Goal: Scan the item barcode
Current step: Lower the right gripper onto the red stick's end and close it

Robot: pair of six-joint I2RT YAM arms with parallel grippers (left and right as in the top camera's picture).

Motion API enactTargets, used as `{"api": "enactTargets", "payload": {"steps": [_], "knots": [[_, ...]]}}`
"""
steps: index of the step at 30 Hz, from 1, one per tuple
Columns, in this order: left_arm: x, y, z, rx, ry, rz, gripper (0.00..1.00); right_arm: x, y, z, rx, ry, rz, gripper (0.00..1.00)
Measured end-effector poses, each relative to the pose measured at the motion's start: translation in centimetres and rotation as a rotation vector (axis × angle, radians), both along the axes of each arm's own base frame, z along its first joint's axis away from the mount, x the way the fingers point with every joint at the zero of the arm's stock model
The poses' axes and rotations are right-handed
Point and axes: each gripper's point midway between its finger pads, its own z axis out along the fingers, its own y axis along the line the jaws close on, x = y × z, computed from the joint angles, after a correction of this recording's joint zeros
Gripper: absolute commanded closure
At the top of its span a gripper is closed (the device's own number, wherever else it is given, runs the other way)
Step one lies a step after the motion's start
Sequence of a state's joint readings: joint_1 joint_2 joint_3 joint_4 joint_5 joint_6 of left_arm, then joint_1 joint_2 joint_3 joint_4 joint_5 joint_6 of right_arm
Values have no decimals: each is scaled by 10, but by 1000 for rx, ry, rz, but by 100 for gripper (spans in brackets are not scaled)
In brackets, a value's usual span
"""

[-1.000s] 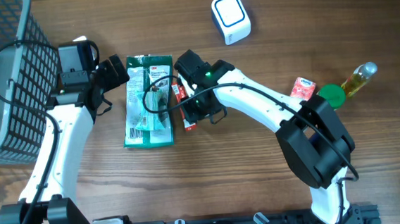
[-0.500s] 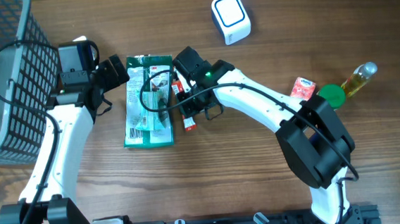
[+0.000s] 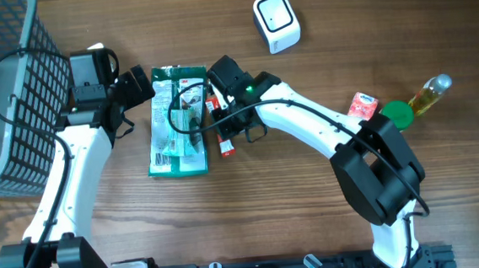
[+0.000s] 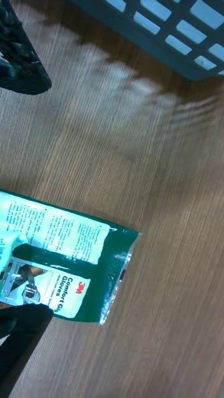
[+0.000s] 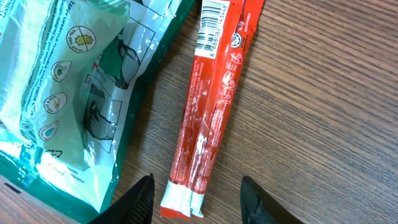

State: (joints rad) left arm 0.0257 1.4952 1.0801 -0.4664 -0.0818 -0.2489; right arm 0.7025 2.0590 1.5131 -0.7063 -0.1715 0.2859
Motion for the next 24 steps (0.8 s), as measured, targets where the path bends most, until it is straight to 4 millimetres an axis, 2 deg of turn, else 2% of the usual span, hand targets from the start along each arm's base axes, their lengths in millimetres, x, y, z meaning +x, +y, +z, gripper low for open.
{"api": "enactTargets", "payload": {"steps": [5,12,24], "knots": [[0,0,0,0,0,0,0,-8,-7,-12,-23,26,-4,61],[0,0,0,0,0,0,0,-20,-18,-32,-50,54,-15,62],[0,0,0,0,0,0,0,-24,-9,-29,8,97,-55,64]]}}
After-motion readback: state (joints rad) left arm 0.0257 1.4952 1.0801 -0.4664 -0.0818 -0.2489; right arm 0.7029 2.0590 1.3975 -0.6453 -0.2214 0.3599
